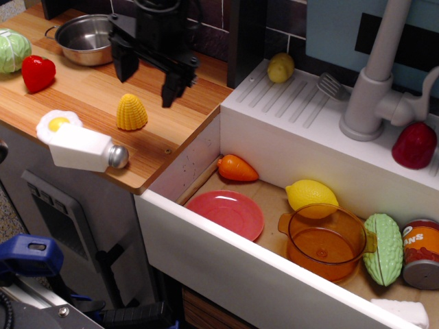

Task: Put corn on plate

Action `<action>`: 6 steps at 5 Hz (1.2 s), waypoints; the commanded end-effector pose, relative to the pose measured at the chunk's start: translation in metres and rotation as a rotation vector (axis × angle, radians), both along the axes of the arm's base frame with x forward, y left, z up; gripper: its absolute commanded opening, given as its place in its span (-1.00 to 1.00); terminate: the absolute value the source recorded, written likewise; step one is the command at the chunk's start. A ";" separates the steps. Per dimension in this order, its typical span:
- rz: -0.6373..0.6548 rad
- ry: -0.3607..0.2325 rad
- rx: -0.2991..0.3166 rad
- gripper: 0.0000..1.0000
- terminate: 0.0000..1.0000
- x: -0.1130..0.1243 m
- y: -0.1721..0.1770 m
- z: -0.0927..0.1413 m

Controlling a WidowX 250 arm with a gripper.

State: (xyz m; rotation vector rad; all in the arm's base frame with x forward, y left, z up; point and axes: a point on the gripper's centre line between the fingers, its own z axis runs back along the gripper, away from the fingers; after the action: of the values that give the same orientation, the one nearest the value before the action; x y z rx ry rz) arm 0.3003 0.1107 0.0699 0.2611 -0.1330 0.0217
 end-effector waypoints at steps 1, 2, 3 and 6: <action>0.031 -0.098 0.040 1.00 -1.00 -0.007 0.026 0.005; 0.036 -0.118 0.046 1.00 -1.00 -0.008 0.038 -0.004; 0.027 -0.129 0.077 1.00 -1.00 -0.005 0.050 -0.005; 0.022 -0.148 0.011 1.00 -1.00 0.003 0.059 -0.031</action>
State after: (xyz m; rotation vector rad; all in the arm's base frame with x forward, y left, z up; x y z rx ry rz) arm 0.3013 0.1662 0.0248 0.2467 -0.2631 0.0619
